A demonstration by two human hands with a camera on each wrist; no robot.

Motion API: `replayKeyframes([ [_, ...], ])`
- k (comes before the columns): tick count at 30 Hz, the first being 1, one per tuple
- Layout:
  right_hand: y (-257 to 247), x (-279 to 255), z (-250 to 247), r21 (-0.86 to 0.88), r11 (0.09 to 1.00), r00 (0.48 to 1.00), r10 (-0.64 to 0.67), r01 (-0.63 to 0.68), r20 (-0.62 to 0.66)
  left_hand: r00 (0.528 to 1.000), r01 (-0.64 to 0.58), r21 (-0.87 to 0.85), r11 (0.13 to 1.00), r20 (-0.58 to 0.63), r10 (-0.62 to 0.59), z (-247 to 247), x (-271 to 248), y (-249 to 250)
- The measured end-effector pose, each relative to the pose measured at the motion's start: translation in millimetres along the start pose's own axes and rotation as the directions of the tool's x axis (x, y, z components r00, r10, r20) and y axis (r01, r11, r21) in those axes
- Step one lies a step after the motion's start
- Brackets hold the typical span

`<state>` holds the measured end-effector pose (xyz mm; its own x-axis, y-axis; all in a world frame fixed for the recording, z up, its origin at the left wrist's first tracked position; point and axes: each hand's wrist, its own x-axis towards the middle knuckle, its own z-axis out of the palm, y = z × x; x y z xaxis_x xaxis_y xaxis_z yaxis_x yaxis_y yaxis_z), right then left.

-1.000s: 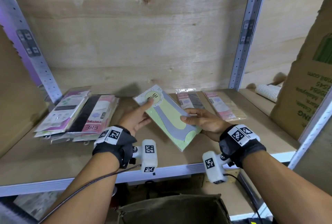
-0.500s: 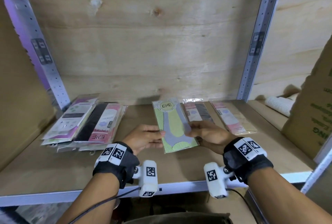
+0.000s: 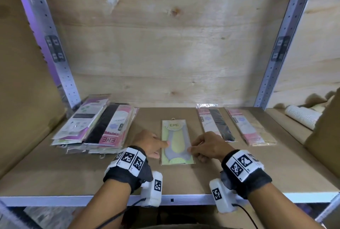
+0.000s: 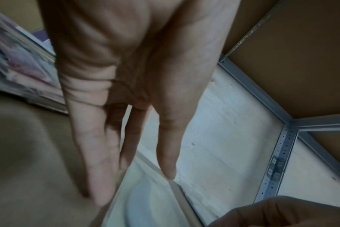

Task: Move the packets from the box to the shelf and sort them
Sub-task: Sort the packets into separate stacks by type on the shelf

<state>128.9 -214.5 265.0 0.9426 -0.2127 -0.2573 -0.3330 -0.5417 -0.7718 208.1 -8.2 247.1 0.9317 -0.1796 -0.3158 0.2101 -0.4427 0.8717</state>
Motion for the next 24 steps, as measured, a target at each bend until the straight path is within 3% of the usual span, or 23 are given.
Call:
replayKeyframes([
  [8,-11,8,-1,0.199,0.977,0.996,0.065,-0.077,0.067,1.000,-0.003,0.021,1.000,0.020,0.003,9,10,7],
  [24,-9,46,-18,0.118,0.993,0.999,-0.032,0.029,0.023,0.998,-0.050,-0.043,0.998,-0.039,0.048,25,45,38],
])
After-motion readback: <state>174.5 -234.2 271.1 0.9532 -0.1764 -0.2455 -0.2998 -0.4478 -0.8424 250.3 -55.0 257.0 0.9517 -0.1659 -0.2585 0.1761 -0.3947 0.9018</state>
